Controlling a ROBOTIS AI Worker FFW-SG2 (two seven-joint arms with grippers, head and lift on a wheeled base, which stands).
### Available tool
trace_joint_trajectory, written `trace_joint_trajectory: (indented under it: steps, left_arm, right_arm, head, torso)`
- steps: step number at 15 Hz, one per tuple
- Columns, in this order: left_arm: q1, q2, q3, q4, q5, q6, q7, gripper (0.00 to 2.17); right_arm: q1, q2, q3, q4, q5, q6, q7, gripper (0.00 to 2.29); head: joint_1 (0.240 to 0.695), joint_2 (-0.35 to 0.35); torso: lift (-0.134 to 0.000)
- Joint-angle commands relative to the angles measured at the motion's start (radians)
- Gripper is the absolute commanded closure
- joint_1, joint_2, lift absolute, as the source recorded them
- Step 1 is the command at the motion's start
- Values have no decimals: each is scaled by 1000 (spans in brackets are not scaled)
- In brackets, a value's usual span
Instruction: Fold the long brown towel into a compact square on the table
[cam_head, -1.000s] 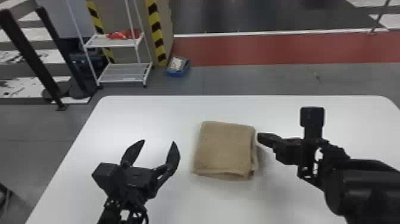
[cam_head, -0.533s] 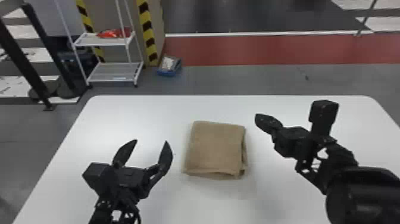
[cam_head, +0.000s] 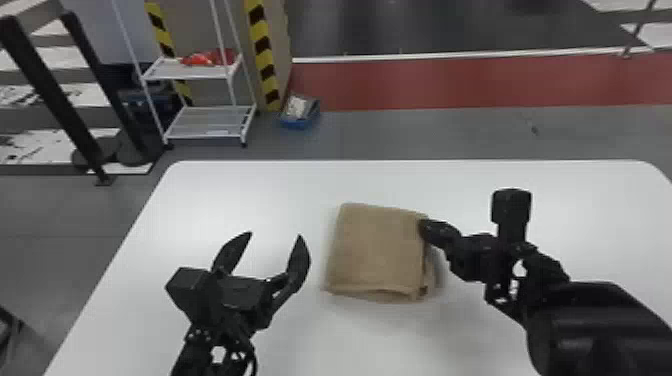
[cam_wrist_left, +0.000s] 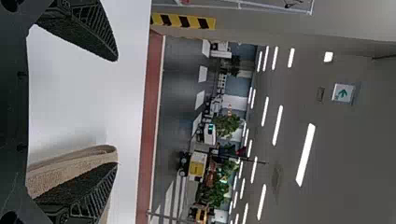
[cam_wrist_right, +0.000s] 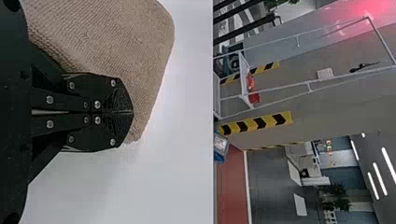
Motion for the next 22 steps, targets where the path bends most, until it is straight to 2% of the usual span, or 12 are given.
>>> trace_joint_trajectory:
  steps: [1,2,4,6,8,10,14,18,22]
  left_arm:
    - [-6,1,-5,8,0,2,-2,80]
    - [-8,-1,-5,6,0,2,-2,80]
    - [-8,1,-5,8,0,2,-2,80]
    - [-8,1,-3,11,1,2,-2,80]
    - [-9,1,-5,13,0,2,-2,80]
    - [-11,1,-5,13,0,2,-2,80]
    - [-11,1,-5,14,1,2,-2,80]
    - [-9,1,-8,14,0,2,-2,80]
    - [-9,1,-9,13,0,2,-2,80]
  right_arm:
    - [-2,1,-4,11,9,-7,6,2125]
    - [14,1,-7,-18,-4,-7,12,2128]
    - [88,1,-8,-170,-19,3,17,2125]
    - [182,1,33,-315,-25,12,40,2125]
    - [235,1,82,-342,-2,30,51,2125]
    - [248,1,105,-284,45,24,44,2125]
    - [241,1,81,-236,62,21,32,2128]
    - [347,1,56,-433,13,39,61,2125]
    - [438,1,84,-549,-8,205,129,2125]
  head:
    - [695,98]
    - [695,96]
    - [695,94]
    - [695,99]
    - [695,123]
    - [695,150]
    - [695,169]
    - [695,150]
    - [695,169]
  torso:
    - [-111]
    - [-111]
    - [-111]
    - [-111]
    - [-111]
    - [-111]
    - [-111]
    - [-111]
    - [-111]
